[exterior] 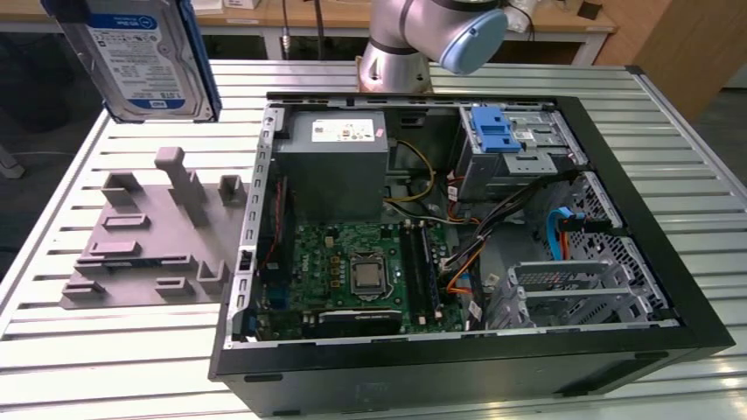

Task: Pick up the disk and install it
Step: 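Pick up the disk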

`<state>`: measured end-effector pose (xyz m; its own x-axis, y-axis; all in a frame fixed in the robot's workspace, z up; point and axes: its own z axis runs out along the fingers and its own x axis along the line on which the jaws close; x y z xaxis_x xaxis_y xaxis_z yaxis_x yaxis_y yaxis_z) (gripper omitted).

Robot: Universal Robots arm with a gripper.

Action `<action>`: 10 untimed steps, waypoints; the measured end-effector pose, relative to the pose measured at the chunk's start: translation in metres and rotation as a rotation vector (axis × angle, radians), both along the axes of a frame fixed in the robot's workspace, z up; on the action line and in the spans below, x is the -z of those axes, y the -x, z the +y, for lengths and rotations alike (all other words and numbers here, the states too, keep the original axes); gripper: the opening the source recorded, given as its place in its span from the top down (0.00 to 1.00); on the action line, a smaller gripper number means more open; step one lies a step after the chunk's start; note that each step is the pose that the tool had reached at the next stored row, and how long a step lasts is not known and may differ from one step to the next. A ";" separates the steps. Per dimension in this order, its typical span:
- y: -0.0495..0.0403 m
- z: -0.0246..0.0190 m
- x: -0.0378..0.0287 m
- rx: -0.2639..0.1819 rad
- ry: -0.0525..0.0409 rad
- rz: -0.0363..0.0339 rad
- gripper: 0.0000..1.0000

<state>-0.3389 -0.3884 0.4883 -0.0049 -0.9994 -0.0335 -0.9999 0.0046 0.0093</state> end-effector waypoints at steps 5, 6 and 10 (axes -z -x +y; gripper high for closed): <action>-0.0014 -0.0117 0.0002 0.000 0.0000 -0.0001 0.64; -0.0023 -0.0134 0.0002 0.000 0.0000 -0.0001 0.64; -0.0096 -0.0186 0.0002 0.000 -0.0001 0.0000 0.64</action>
